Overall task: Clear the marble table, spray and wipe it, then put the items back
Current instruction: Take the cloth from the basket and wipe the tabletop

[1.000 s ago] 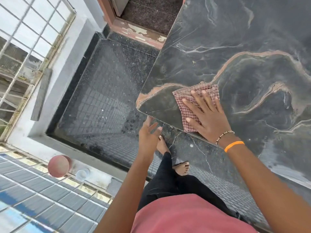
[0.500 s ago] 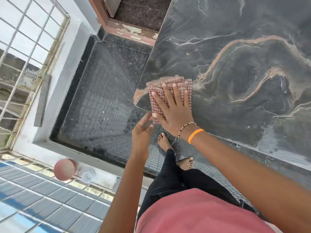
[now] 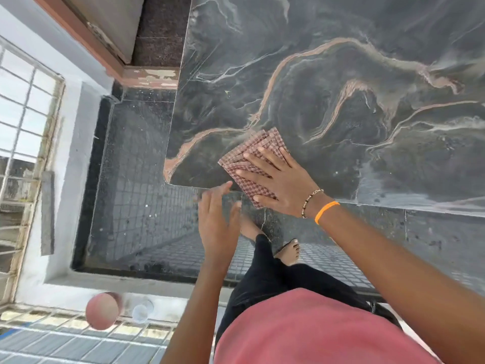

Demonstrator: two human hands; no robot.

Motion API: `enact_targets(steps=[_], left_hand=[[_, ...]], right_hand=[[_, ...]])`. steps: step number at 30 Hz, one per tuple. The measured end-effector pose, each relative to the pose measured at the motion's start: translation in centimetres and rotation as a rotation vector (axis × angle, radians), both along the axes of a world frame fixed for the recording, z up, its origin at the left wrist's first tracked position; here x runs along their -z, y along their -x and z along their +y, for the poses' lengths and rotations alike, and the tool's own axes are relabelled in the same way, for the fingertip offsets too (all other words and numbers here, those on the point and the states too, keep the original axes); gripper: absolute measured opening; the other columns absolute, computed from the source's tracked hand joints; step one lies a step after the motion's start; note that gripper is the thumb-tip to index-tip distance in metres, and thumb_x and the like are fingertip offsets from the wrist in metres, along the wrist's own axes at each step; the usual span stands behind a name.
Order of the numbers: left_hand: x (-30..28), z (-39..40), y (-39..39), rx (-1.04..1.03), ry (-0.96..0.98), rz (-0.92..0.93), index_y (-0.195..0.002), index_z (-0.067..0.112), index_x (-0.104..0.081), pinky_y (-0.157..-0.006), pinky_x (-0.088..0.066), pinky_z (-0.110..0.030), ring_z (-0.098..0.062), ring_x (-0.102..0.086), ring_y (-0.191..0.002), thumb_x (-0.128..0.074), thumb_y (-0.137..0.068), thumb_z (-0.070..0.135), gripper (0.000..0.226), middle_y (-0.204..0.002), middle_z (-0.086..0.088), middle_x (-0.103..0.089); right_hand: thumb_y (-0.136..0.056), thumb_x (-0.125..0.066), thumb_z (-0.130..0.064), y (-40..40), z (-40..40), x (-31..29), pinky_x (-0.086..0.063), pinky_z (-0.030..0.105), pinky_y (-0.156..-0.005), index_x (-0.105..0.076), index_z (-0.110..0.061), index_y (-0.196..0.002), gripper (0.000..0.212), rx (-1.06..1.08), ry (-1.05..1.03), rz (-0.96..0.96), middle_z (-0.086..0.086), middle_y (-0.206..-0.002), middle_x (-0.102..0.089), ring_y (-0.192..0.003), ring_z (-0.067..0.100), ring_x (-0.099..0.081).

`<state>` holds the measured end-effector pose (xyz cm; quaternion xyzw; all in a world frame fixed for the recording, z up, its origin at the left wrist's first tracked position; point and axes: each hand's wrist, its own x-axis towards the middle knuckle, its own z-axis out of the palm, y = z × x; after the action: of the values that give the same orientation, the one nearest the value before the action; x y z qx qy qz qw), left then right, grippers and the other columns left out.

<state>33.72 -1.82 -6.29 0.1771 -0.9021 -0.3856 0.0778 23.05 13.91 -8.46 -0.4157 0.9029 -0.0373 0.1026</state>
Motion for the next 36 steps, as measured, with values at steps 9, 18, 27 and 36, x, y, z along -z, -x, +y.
enact_targets(steps=[9, 18, 27, 36], left_hand=[[-0.4, 6.9, 3.7, 0.579, 0.276, -0.047, -0.12, 0.018, -0.059, -0.115, -0.013, -0.041, -0.02, -0.043, -0.13, -0.071, -0.079, 0.016, 0.044, -0.125, 0.001, -0.056], [-0.6, 8.3, 3.7, 0.513, 0.361, -0.076, -0.118, 0.011, -0.063, -0.101, -0.039, -0.053, -0.031, -0.054, -0.107, -0.073, -0.076, 0.013, 0.043, -0.114, -0.008, -0.059], [-1.2, 7.8, 2.7, 0.312, 0.275, -0.034, -0.123, 0.007, -0.052, -0.091, -0.04, -0.034, -0.026, -0.047, -0.102, -0.046, -0.066, -0.018, 0.062, -0.118, -0.01, -0.055], [-1.0, 13.5, 5.4, 0.723, 0.372, -0.138, -0.133, 0.01, -0.047, -0.112, -0.029, -0.043, -0.025, -0.042, -0.126, -0.069, -0.082, 0.019, 0.056, -0.137, -0.008, -0.045]], right_hand=[[-0.081, -0.028, -0.051, -3.3, 17.0, -1.4, -0.004, 0.061, -0.112, -0.029, -0.034, -0.144, 0.065, 0.62, -0.042, -0.074, -0.001, -0.156, -0.024, -0.146, 0.029, -0.016], [-0.089, -0.026, -0.058, -1.5, 13.5, 0.1, 0.002, 0.055, -0.115, -0.014, -0.025, -0.149, 0.069, 0.796, -0.007, -0.032, 0.004, -0.16, -0.01, -0.147, 0.032, -0.007], [-0.092, -0.029, -0.052, -1.9, 4.9, 0.5, 0.004, 0.055, -0.115, -0.01, -0.028, -0.149, 0.064, 0.389, 0.032, -0.037, 0.002, -0.16, -0.009, -0.147, 0.031, -0.004], [-0.087, -0.028, -0.05, -4.7, 21.7, 0.8, -0.013, 0.051, -0.115, -0.021, -0.031, -0.147, 0.063, 0.74, -0.005, 0.018, -0.001, -0.156, -0.027, -0.143, 0.028, -0.025]])
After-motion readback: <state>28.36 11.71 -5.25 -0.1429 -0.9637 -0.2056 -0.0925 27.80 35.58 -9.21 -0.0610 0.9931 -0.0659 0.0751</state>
